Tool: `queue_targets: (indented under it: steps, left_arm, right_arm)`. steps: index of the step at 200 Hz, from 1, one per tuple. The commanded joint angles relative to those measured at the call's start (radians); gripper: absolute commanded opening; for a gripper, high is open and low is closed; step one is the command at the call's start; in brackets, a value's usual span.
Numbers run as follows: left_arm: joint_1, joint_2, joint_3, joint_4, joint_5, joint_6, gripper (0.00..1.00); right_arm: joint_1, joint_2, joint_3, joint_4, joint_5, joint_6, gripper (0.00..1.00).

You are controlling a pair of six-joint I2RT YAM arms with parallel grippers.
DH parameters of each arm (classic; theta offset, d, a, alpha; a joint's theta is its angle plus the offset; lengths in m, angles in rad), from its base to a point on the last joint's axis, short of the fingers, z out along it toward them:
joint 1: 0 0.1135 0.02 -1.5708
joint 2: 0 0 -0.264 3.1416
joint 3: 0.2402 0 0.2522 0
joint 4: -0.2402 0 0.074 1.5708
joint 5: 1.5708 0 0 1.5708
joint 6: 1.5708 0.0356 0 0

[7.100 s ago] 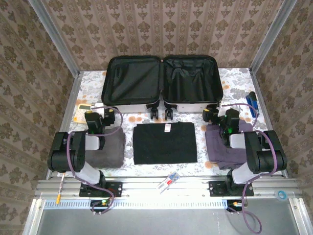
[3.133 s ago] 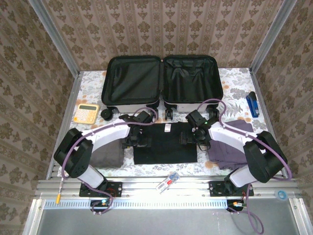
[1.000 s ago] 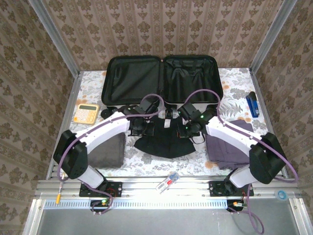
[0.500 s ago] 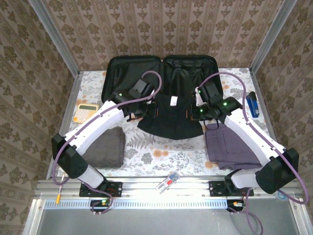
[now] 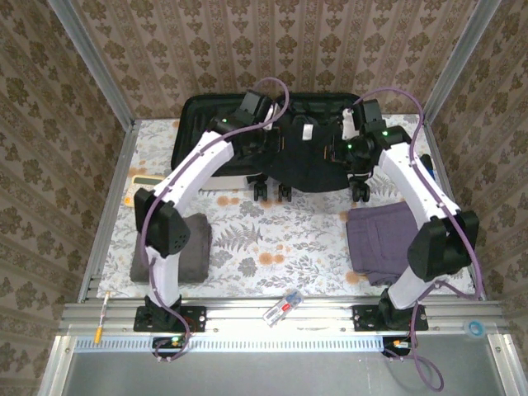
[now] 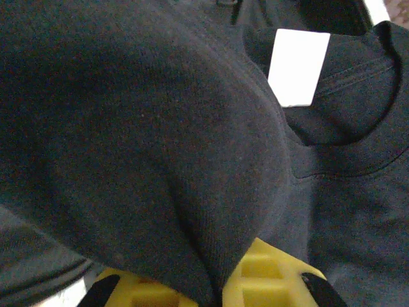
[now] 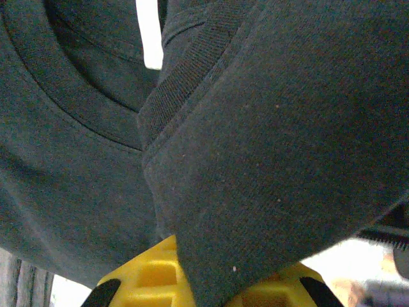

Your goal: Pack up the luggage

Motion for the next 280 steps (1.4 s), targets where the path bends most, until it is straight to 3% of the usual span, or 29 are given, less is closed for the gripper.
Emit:
queue_targets:
  steps: [1, 63, 120, 219, 228, 234, 241, 247, 262, 280]
  left_arm:
    - [0.021, 0.069, 0.117, 0.105, 0.098, 0.049, 0.00]
    - [0.063, 0.365, 0.462, 0.140, 0.200, 0.022, 0.00]
    - [0.098, 0.514, 0.480, 0.397, 0.267, -0.116, 0.00]
    - [0.108, 0.613, 0.514, 0.459, 0.266, -0.153, 0.00]
    - [0.108, 0.611, 0.513, 0.456, 0.261, -0.148, 0.12]
    - [0.110, 0.608, 0.513, 0.451, 0.255, -0.143, 0.26]
    - [0.111, 0.600, 0.514, 0.441, 0.246, -0.133, 0.43]
    - [0.115, 0.591, 0.515, 0.429, 0.238, -0.129, 0.52]
    - [0.126, 0.554, 0.531, 0.356, 0.181, -0.111, 0.70]
    - [0.143, 0.492, 0.530, 0.291, 0.113, -0.075, 0.81]
  right_arm:
    - [-0.047, 0.063, 0.097, -0.011, -0.071, -0.057, 0.00]
    - [-0.162, 0.338, 0.364, -0.043, -0.154, -0.105, 0.00]
    - [-0.200, 0.614, 0.685, -0.145, -0.172, -0.151, 0.00]
    - [-0.237, 0.806, 0.900, -0.202, -0.174, -0.136, 0.00]
    - [-0.240, 0.815, 0.914, -0.203, -0.171, -0.134, 0.00]
    - [-0.242, 0.823, 0.925, -0.203, -0.166, -0.129, 0.00]
    - [-0.246, 0.831, 0.936, -0.201, -0.162, -0.120, 0.10]
    - [-0.249, 0.837, 0.946, -0.197, -0.166, -0.112, 0.20]
    - [-0.260, 0.852, 0.983, -0.189, -0.170, -0.091, 0.49]
    - [-0.274, 0.864, 1.035, -0.182, -0.169, -0.071, 0.64]
